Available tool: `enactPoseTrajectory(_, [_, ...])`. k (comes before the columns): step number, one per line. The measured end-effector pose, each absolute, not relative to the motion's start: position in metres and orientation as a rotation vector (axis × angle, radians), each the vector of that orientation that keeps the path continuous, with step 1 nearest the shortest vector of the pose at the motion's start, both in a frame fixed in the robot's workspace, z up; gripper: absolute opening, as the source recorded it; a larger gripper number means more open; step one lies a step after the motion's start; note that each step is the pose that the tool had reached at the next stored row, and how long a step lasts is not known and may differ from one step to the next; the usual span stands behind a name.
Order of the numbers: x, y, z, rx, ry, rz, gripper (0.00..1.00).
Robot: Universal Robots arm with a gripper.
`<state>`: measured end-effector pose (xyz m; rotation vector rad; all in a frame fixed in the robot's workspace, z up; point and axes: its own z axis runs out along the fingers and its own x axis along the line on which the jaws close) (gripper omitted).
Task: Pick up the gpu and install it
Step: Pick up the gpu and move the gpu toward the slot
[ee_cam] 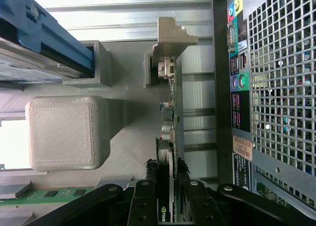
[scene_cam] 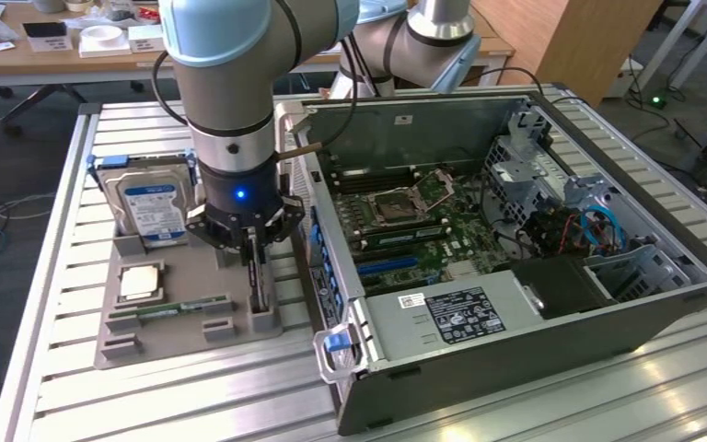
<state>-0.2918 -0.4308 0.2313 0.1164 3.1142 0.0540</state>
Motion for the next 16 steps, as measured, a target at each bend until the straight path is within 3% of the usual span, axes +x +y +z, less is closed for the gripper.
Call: enactPoseTrajectory(16, [-0.2918, -0.4308, 0.2362, 0.061, 3.116, 0.055, 0.26])
